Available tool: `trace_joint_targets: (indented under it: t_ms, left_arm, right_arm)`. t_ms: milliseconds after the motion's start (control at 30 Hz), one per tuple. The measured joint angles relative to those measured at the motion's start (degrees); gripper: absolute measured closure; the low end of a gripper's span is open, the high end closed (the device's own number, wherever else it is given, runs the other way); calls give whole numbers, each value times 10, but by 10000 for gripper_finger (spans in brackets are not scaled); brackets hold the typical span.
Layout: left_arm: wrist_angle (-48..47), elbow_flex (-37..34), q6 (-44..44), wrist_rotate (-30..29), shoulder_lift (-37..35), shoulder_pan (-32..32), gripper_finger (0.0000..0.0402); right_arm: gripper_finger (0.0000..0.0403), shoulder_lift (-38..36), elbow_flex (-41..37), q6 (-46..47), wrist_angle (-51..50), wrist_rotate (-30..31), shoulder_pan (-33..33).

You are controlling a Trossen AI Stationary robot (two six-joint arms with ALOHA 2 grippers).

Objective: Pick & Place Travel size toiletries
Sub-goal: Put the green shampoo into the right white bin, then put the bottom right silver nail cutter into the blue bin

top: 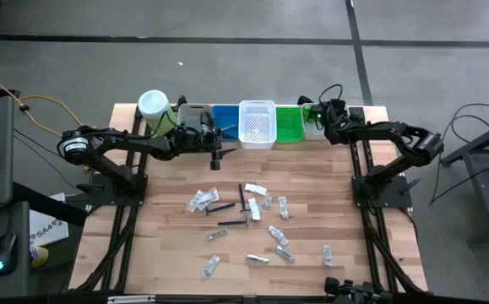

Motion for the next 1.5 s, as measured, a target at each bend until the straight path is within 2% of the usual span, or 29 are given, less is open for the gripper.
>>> trace_joint_targets:
  t_ms: [300, 633, 1133, 1300, 1500]
  left_arm:
    - [0, 0, 0, 0, 0, 0, 217]
    - [0, 0, 0, 0, 0, 0, 217]
    - [3, 0, -12, -1, 0, 0, 217]
    - [2, 0, -14, -2, -2, 0, 217]
    - [-5, 0, -24, -23, -11, 0, 217]
  right_arm:
    - [283, 0, 0, 0, 5, 1, 0]
    - [281, -3, 0, -2, 4, 2, 0]
    - [280, -96, 0, -71, -4, 1, 23]
    - [280, -156, 0, -95, -36, -29, 61]
    - [280, -241, 0, -155, -93, -112, 130]
